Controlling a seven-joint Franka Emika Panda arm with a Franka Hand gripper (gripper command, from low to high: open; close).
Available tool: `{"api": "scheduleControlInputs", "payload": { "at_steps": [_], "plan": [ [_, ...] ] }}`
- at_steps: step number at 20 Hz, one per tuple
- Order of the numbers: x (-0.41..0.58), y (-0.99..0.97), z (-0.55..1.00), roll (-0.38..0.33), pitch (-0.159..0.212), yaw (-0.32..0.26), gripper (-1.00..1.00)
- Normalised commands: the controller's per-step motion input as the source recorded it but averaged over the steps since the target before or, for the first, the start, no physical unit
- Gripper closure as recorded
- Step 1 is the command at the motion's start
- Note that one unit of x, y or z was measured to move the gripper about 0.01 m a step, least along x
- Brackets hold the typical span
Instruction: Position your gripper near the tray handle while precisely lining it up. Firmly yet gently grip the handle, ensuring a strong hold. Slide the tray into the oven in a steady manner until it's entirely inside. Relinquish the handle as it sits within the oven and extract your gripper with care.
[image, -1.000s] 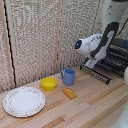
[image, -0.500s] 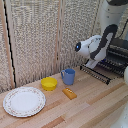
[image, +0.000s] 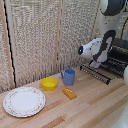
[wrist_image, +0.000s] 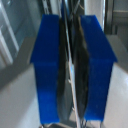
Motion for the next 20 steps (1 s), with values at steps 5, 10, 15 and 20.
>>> {"api": "scheduleControlInputs", "payload": {
  "at_steps": [5, 10, 15, 20],
  "plan": [
    [0.033, -0.14, 0.10, 0.003, 0.000, 0.024, -1.00],
    [0.111, -0.12, 0.27, 0.016, -0.007, 0.028, -1.00],
    [0.158, 0.09, 0.34, 0.025, -0.005, 0.010, -1.00],
    [0.399, 0.37, 0.43, 0.018, 0.028, -0.012, -1.00]
  ]
}}
